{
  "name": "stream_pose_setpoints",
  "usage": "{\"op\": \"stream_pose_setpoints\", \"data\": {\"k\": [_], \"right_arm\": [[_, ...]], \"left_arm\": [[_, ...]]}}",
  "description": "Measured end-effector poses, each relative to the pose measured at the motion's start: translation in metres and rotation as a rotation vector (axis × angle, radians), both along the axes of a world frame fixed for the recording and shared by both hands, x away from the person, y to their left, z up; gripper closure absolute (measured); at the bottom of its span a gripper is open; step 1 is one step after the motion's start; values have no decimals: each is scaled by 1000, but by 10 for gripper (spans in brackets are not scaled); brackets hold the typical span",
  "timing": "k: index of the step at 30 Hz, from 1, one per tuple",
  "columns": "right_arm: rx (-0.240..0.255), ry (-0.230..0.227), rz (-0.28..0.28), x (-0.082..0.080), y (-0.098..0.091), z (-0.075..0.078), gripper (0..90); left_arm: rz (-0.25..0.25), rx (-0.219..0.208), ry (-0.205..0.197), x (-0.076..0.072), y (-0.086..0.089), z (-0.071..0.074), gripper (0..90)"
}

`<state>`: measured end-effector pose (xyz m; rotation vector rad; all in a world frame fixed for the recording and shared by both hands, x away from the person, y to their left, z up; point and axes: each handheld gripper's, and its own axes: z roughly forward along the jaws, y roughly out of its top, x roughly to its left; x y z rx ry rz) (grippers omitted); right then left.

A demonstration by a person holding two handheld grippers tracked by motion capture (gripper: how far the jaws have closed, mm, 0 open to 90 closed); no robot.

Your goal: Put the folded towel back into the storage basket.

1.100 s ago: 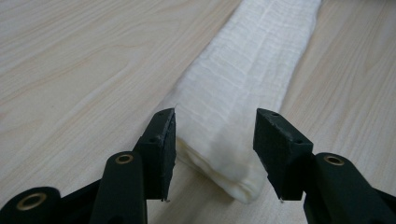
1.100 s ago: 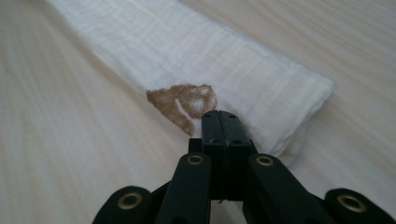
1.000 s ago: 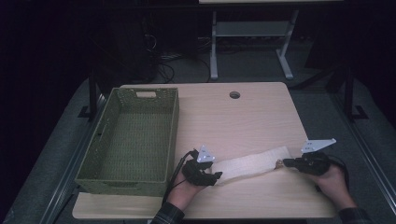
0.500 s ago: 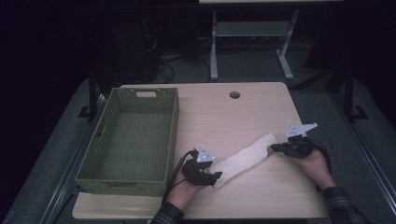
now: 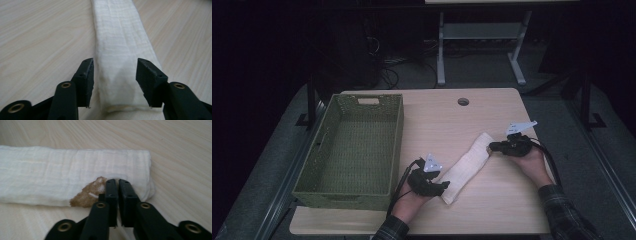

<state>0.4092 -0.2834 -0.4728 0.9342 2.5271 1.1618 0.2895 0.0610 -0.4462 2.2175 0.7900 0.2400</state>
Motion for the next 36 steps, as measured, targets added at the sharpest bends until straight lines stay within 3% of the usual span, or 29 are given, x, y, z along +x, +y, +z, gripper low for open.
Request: {"op": "stream_pose_setpoints", "data": {"k": [3,6,9,12,21,34,36], "right_arm": [[30,-4,-19,-8,-7,7,675],[46,-22,-35,-16,-14,12,567],[47,-27,-39,-20,-16,14,499],[44,-22,-37,-21,-16,15,460],[47,-33,-64,-20,-18,17,382],[43,-52,-79,-20,-21,19,362],[45,-53,-81,-20,-21,19,362]], "left_arm": [[12,-11,0,7,-2,1,669],[21,14,-1,14,-5,2,807],[18,45,6,20,-7,0,873],[9,69,31,21,-10,-6,881],[-85,62,84,12,-22,-11,880],[-240,64,96,-10,-54,-12,864],[-254,45,106,-14,-60,-13,857]]}}
